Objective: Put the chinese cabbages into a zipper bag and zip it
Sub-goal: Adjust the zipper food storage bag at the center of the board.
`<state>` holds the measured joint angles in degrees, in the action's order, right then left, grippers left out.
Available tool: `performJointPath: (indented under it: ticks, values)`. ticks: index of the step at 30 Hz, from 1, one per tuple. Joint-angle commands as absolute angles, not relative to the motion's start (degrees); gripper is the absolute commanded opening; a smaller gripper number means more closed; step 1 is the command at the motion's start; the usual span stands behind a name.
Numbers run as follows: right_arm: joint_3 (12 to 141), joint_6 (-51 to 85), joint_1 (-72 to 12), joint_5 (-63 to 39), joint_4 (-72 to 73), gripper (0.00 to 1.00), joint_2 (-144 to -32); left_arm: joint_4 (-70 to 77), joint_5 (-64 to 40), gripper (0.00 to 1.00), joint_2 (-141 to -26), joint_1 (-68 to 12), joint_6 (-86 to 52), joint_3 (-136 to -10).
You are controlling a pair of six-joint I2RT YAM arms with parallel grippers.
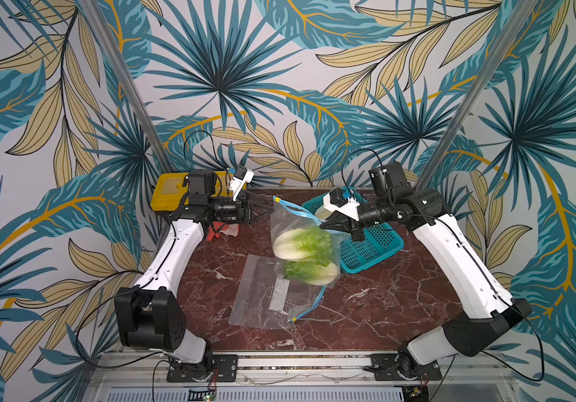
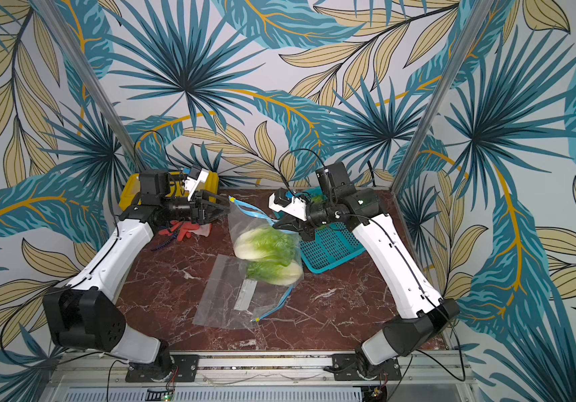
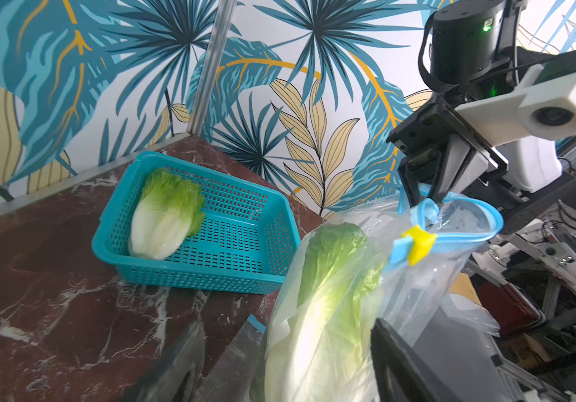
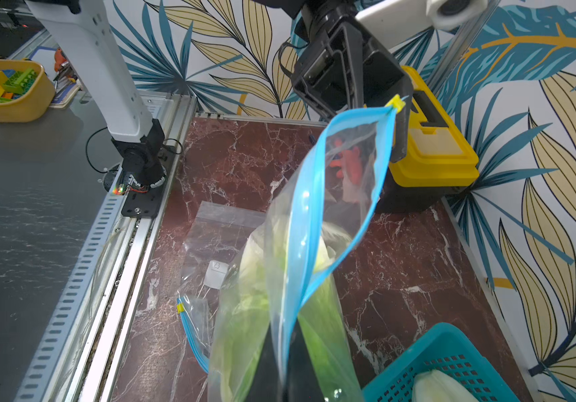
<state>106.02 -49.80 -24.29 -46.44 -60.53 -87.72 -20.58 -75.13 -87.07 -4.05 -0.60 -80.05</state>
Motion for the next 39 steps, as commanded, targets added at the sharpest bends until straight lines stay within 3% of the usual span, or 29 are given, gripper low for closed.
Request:
performJointPath:
  ticks: [1, 7, 11, 16, 20, 26, 27, 29, 30, 34, 39]
  values:
    - [106.2, -50.5, -23.7, -51.6, -60.1, 0.0, -86.4, -20.5, -80.3, 0.7, -85.5, -4.5, -0.2, -82.6]
    - [105.1, -50.3, -22.9, -52.4, -59.1, 0.0, -86.1, -20.5, -82.5, 0.59, -86.3, -6.5, -0.9, -83.3]
    - [104.3, -49.9, -22.2, -52.9, -58.3, 0.0, -85.8, -20.4, -83.1, 0.34, -86.5, -6.7, -1.0, -83.3]
    - [103.3, -49.6, -21.6, -53.0, -57.9, 0.0, -85.8, -20.5, -83.2, 0.22, -86.8, -6.7, -1.2, -84.1]
    - [100.9, -47.6, -21.0, -51.0, -55.4, 0.0, -85.7, -20.5, -82.0, 0.01, -86.3, -6.7, -1.7, -84.6]
    - [98.2, -40.8, -20.9, -47.8, -51.0, 0.01, -85.4, -19.7, -74.1, 0.0, -82.8, -6.8, -4.6, -83.1]
    - [97.9, -39.3, -20.9, -47.6, -50.0, 0.06, -85.3, -19.0, -72.9, 0.0, -82.1, -7.0, -5.6, -82.6]
    - [97.5, -36.3, -20.9, -44.7, -48.2, 0.31, -85.1, -18.8, -70.0, 0.0, -80.6, -7.0, -6.8, -81.9]
    - [97.6, -34.1, -20.9, -42.2, -47.2, 0.37, -84.8, -18.7, -67.7, 0.0, -79.6, -6.9, -7.0, -81.5]
    - [101.4, -25.5, -21.1, -37.8, -46.8, 0.48, -83.5, -18.7, -61.7, 0.0, -75.9, -7.2, -6.2, -80.1]
    - [108.6, -22.5, -27.2, -31.0, -51.0, 0.53, -87.8, -18.7, -60.9, 0.0, -75.9, -9.3, -5.6, -81.7]
